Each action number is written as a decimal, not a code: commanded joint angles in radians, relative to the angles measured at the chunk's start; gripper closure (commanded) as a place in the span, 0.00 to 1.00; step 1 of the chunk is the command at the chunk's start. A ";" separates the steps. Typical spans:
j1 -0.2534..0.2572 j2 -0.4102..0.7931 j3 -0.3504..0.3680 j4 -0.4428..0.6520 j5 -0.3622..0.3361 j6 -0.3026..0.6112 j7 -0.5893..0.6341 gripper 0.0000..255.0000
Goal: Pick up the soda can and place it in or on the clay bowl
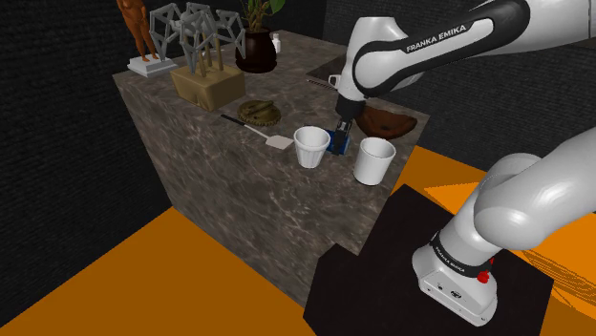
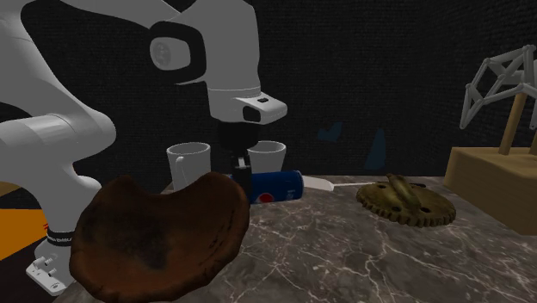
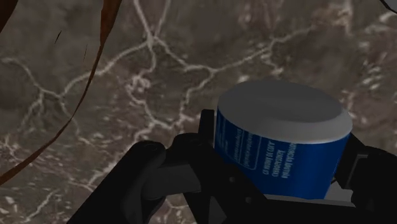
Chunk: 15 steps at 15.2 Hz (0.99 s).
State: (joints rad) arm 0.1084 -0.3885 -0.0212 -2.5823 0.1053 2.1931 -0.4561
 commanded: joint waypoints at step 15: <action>-0.004 -0.066 0.001 0.099 -0.011 -0.167 0.017 1.00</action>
State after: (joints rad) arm 0.1048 -0.4478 -0.0206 -2.4927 0.0950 2.0420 -0.4406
